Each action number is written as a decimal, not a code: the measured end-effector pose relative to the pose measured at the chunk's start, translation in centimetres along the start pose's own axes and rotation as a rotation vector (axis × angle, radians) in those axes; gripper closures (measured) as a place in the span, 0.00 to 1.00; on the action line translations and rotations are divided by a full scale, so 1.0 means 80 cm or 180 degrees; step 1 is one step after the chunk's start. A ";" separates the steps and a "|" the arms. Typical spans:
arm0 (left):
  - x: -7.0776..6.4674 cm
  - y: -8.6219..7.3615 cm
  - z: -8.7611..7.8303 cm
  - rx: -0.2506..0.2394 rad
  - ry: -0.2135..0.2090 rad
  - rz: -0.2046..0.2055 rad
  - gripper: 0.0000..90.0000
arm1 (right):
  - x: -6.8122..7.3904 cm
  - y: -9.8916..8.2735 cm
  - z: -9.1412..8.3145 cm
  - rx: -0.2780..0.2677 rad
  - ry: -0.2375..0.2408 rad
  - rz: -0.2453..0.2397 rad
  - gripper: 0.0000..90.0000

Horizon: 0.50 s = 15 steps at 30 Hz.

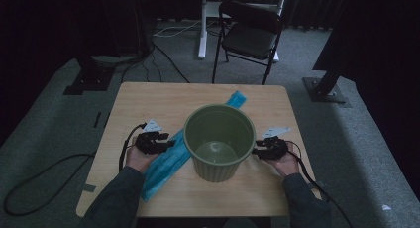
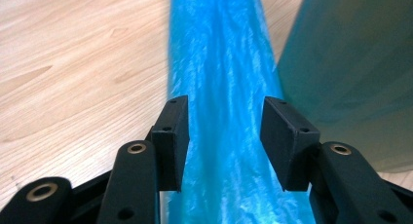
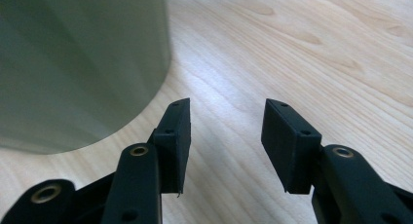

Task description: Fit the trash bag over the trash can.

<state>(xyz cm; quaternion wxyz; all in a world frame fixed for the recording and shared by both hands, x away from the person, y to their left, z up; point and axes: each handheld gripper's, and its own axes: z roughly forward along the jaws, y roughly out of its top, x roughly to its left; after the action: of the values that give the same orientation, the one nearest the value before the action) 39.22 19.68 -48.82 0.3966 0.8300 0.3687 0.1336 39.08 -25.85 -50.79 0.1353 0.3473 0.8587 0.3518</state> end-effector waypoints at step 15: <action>0.015 0.007 0.026 0.0095 0.0032 -0.0125 0.55 | -0.012 -0.008 0.013 0.0159 -0.0126 0.0009 0.57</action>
<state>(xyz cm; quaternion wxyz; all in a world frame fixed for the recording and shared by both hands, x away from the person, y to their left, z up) 41.39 19.20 -49.83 0.3848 0.8278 0.3889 0.1245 39.93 -26.32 -52.01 0.1431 0.3586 0.8639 0.3235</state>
